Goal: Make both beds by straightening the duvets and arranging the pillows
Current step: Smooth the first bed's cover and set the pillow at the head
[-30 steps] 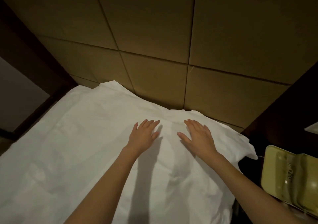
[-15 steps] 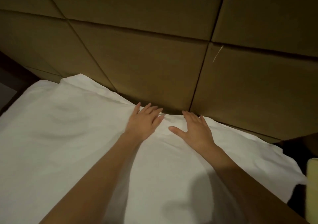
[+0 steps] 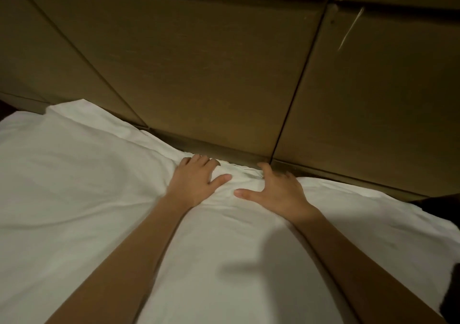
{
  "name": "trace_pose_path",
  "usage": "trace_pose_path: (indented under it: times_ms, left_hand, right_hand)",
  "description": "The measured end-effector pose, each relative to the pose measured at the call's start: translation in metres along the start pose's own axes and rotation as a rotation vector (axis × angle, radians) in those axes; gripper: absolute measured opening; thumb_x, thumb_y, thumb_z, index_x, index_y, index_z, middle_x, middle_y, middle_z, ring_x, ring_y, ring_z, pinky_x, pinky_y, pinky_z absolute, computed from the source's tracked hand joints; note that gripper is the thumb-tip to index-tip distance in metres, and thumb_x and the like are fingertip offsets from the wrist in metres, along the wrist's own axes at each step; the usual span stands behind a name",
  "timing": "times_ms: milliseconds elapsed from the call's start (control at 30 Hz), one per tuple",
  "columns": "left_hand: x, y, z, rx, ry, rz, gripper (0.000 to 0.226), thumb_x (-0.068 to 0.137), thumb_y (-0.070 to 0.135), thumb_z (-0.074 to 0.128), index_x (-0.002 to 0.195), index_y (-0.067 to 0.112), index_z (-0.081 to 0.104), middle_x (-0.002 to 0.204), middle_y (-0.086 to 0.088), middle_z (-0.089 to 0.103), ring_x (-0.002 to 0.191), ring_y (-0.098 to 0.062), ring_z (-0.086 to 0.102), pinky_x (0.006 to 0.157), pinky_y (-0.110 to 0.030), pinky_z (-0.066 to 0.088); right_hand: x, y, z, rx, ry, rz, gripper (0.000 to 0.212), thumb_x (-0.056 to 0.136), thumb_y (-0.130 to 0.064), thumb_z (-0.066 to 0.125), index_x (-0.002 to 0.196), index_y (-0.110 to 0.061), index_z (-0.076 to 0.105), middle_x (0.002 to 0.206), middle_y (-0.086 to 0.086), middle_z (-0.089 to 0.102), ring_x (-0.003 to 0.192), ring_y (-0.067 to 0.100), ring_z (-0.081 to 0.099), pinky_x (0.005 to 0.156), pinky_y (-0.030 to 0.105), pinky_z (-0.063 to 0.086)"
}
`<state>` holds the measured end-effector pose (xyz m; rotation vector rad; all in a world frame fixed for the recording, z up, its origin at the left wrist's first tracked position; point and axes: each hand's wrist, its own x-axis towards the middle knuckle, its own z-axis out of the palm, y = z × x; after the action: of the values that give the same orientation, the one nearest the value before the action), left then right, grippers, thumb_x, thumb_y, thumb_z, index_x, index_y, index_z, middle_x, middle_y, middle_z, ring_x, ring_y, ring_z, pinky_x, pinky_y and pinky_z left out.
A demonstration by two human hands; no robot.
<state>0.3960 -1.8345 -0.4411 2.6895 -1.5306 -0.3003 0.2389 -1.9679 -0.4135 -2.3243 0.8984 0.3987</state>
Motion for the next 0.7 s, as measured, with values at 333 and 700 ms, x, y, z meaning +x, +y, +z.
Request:
trace_pose_path:
  times_ms: [333, 700]
  left_hand:
    - [-0.021, 0.009, 0.011, -0.255, 0.480, 0.039, 0.066, 0.094, 0.063, 0.028, 0.076, 0.007, 0.058, 0.076, -0.004, 0.056, 0.074, -0.019, 0.048, 0.066, -0.025, 0.032]
    - [-0.034, 0.018, 0.023, -0.171, 0.716, 0.150, 0.058, 0.101, 0.034, 0.026, 0.062, 0.007, 0.058, 0.059, -0.004, 0.050, 0.059, -0.019, 0.041, 0.062, -0.029, 0.027]
  right_hand:
    - [-0.013, 0.005, 0.043, -0.041, 0.505, -0.191, 0.069, 0.070, -0.080, 0.044, 0.095, -0.018, 0.064, 0.088, -0.003, 0.059, 0.086, 0.022, 0.056, 0.079, 0.029, 0.029]
    - [-0.017, 0.019, 0.080, 0.058, 0.924, -0.455, 0.060, 0.087, -0.068, 0.045, 0.067, -0.013, 0.059, 0.062, -0.001, 0.055, 0.061, 0.018, 0.050, 0.064, 0.029, 0.035]
